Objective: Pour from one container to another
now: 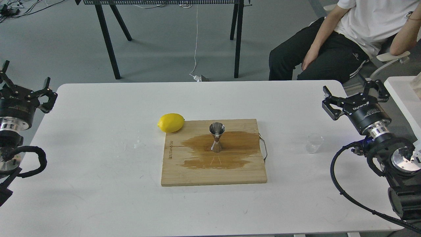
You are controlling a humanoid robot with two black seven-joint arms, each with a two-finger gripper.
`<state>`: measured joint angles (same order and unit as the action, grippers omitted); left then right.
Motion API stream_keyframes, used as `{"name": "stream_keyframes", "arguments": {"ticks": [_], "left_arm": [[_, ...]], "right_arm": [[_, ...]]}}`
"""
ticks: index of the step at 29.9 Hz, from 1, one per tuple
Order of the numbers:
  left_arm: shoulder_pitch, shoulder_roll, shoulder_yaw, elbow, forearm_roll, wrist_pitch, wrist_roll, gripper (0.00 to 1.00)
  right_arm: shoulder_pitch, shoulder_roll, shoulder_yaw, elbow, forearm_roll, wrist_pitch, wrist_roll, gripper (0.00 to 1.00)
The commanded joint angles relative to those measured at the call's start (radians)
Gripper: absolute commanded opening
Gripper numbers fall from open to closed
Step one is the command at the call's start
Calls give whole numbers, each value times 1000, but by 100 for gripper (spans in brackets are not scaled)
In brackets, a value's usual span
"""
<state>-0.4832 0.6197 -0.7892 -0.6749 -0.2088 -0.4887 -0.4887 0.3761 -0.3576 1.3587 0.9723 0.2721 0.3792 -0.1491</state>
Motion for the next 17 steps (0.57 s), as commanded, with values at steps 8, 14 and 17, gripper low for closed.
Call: {"name": "stream_keyframes", "arguments": {"ticks": [8, 14, 17], "left_arm": [[-5, -6, 1, -3, 0, 0, 0, 100], [-8, -6, 1, -3, 0, 0, 0, 100], [-14, -8, 2, -3, 0, 0, 0, 100]], "right_arm": [[205, -1, -35, -112, -62, 32, 105, 100], [208, 3, -36, -126, -62, 84, 123, 100], [208, 3, -36, -126, -62, 83, 123, 100]]}}
